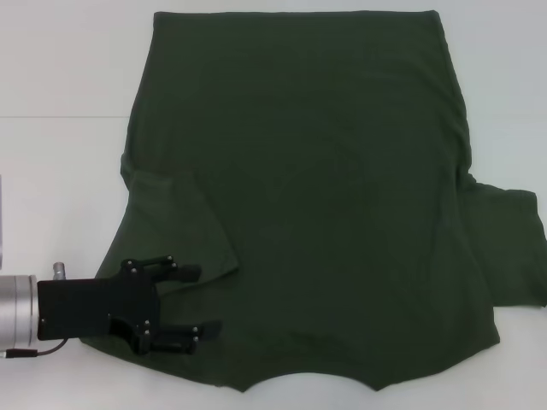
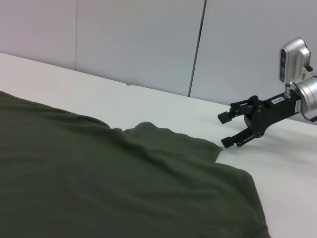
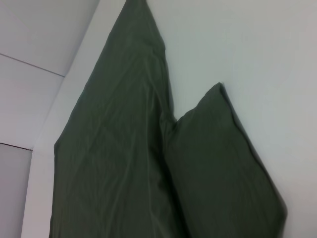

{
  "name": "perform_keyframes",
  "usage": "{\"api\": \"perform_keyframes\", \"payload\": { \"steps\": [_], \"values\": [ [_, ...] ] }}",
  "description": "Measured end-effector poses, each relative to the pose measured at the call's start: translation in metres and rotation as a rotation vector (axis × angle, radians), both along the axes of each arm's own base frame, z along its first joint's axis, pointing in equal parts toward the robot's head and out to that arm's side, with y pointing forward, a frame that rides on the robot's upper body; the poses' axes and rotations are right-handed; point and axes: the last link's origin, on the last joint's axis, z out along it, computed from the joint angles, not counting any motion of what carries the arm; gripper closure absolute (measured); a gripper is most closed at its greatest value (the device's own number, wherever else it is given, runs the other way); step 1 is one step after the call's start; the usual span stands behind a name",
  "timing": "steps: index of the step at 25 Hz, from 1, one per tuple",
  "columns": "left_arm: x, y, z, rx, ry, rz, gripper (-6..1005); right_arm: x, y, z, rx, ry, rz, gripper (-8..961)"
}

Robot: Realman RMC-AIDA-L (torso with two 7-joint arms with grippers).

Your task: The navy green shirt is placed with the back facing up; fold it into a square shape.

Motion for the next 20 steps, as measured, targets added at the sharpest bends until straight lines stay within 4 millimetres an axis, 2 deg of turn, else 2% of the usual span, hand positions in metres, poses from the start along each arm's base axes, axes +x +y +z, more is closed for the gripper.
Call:
{"api": "perform_keyframes", "payload": {
  "steps": [20],
  "values": [
    [0.0, 0.0, 0.0, 0.001, -0.002, 0.006, 119, -0.01, 0.02, -0.009, -0.022, -0.02, 0.034, 31]
  ]
}}
